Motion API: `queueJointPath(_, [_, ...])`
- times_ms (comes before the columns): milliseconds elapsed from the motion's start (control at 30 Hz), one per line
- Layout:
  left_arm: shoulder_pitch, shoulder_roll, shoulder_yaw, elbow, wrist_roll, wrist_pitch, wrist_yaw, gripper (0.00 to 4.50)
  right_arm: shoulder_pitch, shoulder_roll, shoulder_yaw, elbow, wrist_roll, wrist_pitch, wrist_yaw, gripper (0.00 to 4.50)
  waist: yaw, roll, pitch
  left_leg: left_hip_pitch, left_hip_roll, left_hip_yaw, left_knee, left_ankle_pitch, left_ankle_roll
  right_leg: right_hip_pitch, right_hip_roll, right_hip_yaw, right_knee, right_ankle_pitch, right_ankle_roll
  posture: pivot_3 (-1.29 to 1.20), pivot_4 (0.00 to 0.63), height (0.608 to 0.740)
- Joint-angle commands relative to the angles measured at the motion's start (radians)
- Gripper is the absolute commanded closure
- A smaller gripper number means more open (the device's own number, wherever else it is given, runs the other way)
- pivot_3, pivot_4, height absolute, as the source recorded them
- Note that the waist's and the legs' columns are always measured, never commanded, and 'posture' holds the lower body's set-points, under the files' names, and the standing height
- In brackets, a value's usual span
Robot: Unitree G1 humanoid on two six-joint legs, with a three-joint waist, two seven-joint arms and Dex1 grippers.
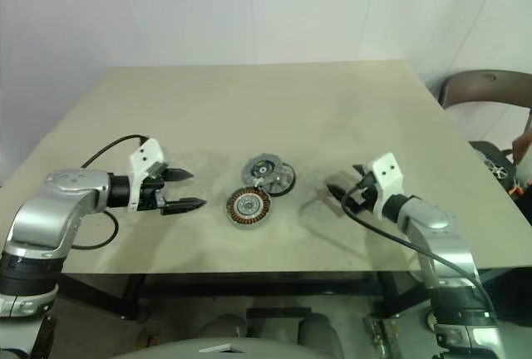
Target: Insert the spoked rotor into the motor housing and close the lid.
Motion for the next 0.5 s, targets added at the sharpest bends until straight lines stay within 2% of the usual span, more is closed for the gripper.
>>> queueJointPath(33, [0.050, -0.025, 0.096, 0.027, -0.053, -0.228, 0.008, 0.04, -0.023, 0.014, 0.010, 0.008, -0.005, -0.021, 0.007, 0.00, -0.004, 0.000, 0.000, 0.000, 0.000, 0.000, 0.000, 0.000, 0.000, 0.000, 0.000, 0.000, -0.001, 0.001, 0.000, 0.00, 0.000, 0.740])
queueJointPath(167, [0.076, -0.081, 0.127, 0.048, -0.109, -0.311, 0.044, 0.04, -0.027, 0.024, 0.026, 0.054, -0.022, -0.040, 0.009, 0.00, -0.006, 0.000, -0.001, 0.001, 0.000, 0.002, 0.000, 0.000, 0.000, 0.000, 0.000, 0.001, -0.001, 0.002, -0.001, 0.00, 0.000, 0.740])
queueJointPath(500, [0.073, -0.064, 0.105, 0.059, -0.229, -0.270, 0.029, 0.04, -0.057, 0.065, 0.054, 0.155, -0.048, -0.093, 0.017, 0.00, -0.009, 0.000, -0.001, 0.001, 0.005, 0.003, 0.000, 0.001, -0.001, 0.000, 0.005, 0.002, -0.001, 0.005, -0.003, 0.00, 0.000, 0.740])
